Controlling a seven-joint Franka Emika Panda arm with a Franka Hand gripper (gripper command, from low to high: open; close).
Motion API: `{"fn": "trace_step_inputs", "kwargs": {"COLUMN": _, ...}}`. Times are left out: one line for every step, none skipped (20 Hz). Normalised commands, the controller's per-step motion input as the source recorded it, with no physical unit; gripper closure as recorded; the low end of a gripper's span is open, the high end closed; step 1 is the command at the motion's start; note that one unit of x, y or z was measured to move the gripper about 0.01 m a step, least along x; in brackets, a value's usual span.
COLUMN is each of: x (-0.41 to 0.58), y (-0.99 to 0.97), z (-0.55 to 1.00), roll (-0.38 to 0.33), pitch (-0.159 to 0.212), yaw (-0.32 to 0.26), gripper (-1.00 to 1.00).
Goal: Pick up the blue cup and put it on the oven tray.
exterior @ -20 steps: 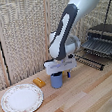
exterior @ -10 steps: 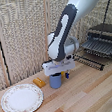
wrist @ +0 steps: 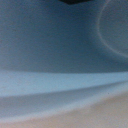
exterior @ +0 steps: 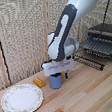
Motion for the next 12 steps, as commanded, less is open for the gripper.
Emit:
{"fn": "trace_step_inputs", "kwargs": {"x": 0.126, "y": 0.0, "z": 0.0, "roll": 0.0, "pitch": 0.0, "yaw": 0.0, "gripper": 1.0}}
{"fn": "trace_step_inputs", "kwargs": {"x": 0.074, "y": 0.0, "z": 0.0, "roll": 0.0, "pitch": 0.0, "yaw": 0.0, "gripper": 1.0}}
{"fn": "trace_step_inputs", "kwargs": {"x": 0.066, "y": 0.0, "z": 0.0, "roll": 0.0, "pitch": 0.0, "yaw": 0.0, "gripper": 1.0}}
{"fn": "trace_step_inputs", "kwargs": {"x": 0.04, "y": 0.0, "z": 0.0, "roll": 0.0, "pitch": 0.0, "yaw": 0.0, "gripper": 1.0}}
{"fn": "trace_step_inputs", "kwargs": {"x": 0.006, "y": 0.0, "z": 0.0, "roll": 0.0, "pitch": 0.0, "yaw": 0.0, "gripper": 1.0}}
{"fn": "trace_step_inputs", "kwargs": {"x": 0.0, "y": 0.0, "z": 0.0, "roll": 0.0, "pitch": 0.0, "yaw": 0.0, "gripper": 1.0}}
{"fn": "trace_step_inputs", "kwargs": {"x": 0.0, "y": 0.0, "z": 0.0, "roll": 0.0, "pitch": 0.0, "yaw": 0.0, "gripper": 1.0}}
{"fn": "trace_step_inputs", "kwargs": {"x": 0.0, "y": 0.0, "z": 0.0, "roll": 0.0, "pitch": 0.0, "yaw": 0.0, "gripper": 1.0}}
{"fn": "trace_step_inputs", "kwargs": {"x": 0.0, "y": 0.0, "z": 0.0, "roll": 0.0, "pitch": 0.0, "yaw": 0.0, "gripper": 1.0}}
{"fn": "trace_step_inputs", "kwargs": {"x": 0.0, "y": 0.0, "z": 0.0, "roll": 0.0, "pitch": -0.01, "yaw": 0.0, "gripper": 1.0}}
{"fn": "trace_step_inputs", "kwargs": {"x": 0.0, "y": 0.0, "z": 0.0, "roll": 0.0, "pitch": -0.046, "yaw": 0.0, "gripper": 1.0}}
{"fn": "trace_step_inputs", "kwargs": {"x": 0.0, "y": 0.0, "z": 0.06, "roll": 0.0, "pitch": -0.089, "yaw": 0.0, "gripper": 1.0}}
